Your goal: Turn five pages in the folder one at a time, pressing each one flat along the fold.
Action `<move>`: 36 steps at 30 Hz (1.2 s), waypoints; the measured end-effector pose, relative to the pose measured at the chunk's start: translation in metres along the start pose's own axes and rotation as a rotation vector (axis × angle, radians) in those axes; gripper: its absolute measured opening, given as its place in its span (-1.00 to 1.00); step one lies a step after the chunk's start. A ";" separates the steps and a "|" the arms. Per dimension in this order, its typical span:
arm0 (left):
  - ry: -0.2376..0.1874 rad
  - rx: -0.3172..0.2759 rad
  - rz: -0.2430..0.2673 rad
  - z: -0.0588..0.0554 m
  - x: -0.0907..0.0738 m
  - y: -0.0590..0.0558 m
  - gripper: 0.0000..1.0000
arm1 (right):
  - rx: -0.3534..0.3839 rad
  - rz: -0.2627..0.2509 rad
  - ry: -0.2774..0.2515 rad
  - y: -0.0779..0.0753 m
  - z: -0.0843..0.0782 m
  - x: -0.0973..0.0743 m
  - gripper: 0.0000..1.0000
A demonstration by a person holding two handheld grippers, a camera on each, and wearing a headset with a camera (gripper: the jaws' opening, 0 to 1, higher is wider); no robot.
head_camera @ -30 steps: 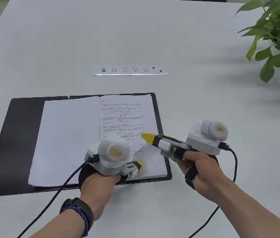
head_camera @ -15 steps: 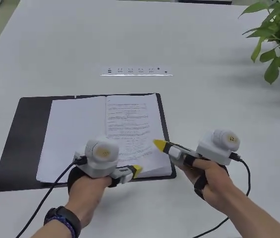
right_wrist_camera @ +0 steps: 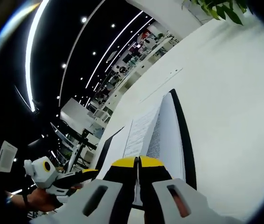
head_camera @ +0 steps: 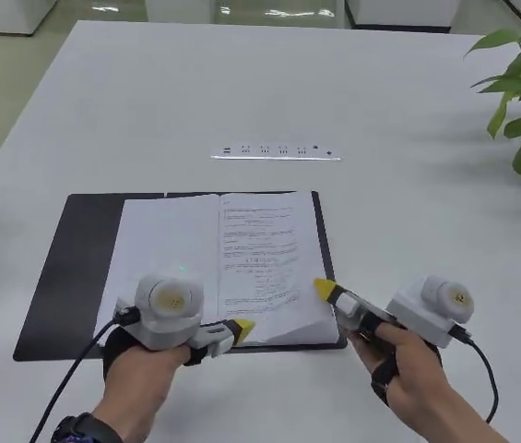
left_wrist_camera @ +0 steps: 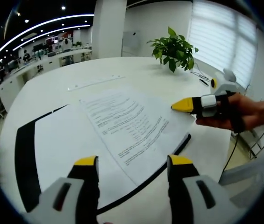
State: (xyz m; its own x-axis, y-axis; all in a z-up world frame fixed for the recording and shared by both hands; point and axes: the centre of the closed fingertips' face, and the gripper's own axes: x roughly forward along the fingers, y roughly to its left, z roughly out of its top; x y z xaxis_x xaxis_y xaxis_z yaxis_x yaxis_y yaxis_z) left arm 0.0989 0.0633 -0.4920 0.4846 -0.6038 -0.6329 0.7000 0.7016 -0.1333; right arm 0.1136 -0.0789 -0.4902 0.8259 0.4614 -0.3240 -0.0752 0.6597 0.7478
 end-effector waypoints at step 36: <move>-0.073 -0.008 0.038 0.000 -0.063 0.026 0.22 | -0.070 0.082 0.023 0.070 -0.007 0.024 -1.00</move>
State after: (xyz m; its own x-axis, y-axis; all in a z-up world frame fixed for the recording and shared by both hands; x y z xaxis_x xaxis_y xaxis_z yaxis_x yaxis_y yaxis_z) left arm 0.0868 0.1199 -0.4559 0.5478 -0.6027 -0.5802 0.6765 0.7272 -0.1166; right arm 0.1238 -0.0174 -0.4497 0.8024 0.5286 -0.2770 -0.1819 0.6587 0.7301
